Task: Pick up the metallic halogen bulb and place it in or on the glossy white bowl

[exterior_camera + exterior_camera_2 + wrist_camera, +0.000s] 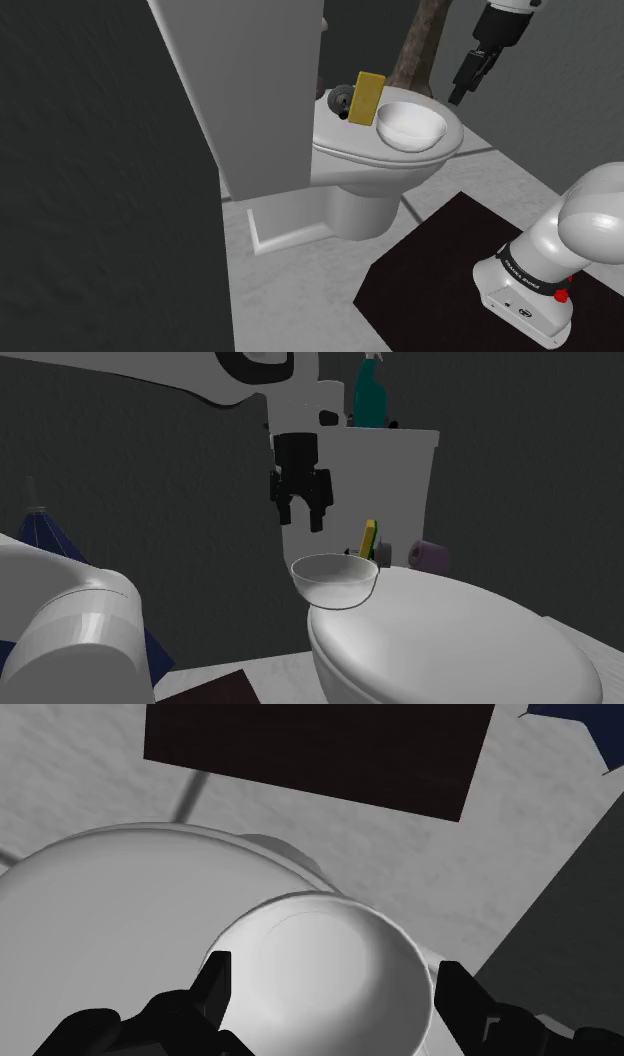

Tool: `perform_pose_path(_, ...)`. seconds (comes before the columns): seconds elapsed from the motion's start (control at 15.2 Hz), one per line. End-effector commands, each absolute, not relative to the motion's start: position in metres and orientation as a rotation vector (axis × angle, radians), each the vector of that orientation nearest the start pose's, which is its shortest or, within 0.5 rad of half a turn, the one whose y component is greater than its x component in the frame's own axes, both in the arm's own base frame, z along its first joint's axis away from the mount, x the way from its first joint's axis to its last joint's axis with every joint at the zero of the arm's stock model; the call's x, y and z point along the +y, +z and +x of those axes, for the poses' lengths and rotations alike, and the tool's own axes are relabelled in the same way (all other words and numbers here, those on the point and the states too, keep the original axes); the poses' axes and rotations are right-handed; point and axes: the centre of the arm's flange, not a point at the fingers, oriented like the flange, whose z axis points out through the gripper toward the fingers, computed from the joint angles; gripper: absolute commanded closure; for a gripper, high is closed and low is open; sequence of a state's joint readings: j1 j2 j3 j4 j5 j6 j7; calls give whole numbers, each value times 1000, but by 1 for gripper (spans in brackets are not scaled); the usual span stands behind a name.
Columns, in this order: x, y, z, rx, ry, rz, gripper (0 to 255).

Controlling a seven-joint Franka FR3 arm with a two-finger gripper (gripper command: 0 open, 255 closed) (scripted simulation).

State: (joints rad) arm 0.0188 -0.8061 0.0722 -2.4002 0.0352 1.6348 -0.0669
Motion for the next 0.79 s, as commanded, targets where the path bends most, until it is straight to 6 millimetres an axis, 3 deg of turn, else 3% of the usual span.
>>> perform_pose_path(0.0, 38, 581, 306, -213, -62, -3151, 0)
perform_pose_path(0.73, 42, 543, 438, -157, -135, -3042, 0)
